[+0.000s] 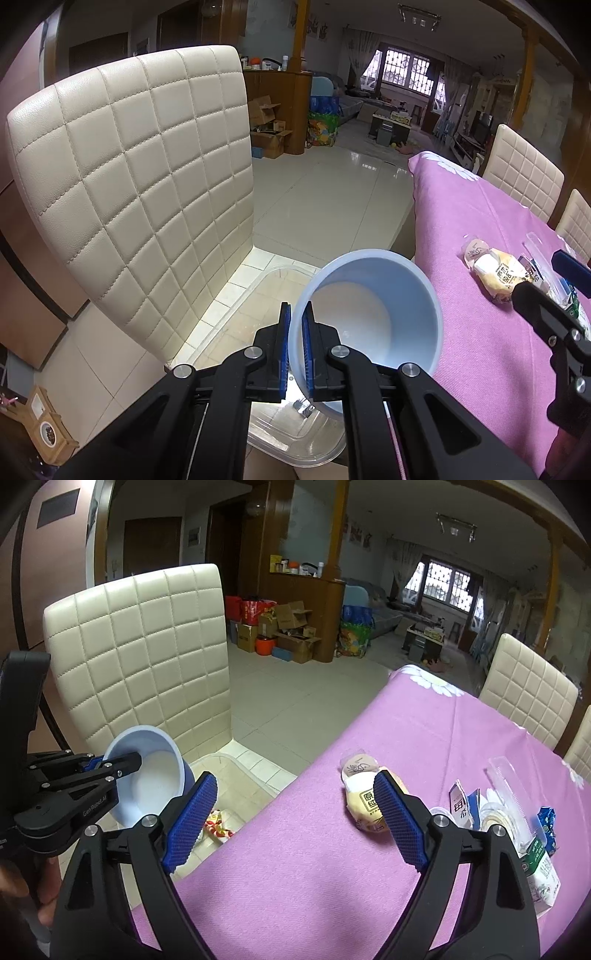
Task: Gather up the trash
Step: 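Carry the cup and wrapper to the clear bin and release both, then move both tools back over the table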
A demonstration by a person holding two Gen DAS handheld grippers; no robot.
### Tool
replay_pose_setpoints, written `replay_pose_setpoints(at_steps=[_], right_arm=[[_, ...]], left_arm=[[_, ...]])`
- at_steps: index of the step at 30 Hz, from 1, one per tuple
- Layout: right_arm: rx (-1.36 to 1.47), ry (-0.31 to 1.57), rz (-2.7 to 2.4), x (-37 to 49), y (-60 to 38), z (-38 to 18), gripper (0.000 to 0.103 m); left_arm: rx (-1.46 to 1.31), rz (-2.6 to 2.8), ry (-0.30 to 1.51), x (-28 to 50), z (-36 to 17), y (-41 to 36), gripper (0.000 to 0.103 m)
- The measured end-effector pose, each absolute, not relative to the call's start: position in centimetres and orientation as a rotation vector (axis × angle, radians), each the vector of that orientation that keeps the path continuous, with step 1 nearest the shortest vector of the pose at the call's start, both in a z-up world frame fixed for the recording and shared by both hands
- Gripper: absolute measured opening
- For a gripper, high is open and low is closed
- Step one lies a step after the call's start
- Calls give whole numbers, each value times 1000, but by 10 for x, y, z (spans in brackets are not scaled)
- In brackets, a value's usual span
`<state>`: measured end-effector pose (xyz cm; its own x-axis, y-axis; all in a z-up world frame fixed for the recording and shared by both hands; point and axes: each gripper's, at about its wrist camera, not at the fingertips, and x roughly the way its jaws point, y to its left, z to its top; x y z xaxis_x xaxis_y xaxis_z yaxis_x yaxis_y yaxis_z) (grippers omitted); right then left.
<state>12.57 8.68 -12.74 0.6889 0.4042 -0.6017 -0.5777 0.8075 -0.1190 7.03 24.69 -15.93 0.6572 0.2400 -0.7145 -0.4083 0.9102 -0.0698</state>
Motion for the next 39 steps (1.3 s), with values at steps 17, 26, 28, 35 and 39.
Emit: replay_pose_setpoints(at_steps=[17,26,28,35,39], right_arm=[[-287,596,559,120,74,-125,88],[-282,616,546,124,69,-130,88],[-281,618,541,124,66,-131,88],[-256,626,505,122,46,-131,89],[-232,620,476,119,30,-128,91]], left_arm=[[-242,371,793,73,-156,247,14],[-212,404,758,74,-151,245,87],[-229,399,770,74,-153,246,87],[-235,378,783,76,-151,238,87],[-213,365,777,76,-145,225,87]])
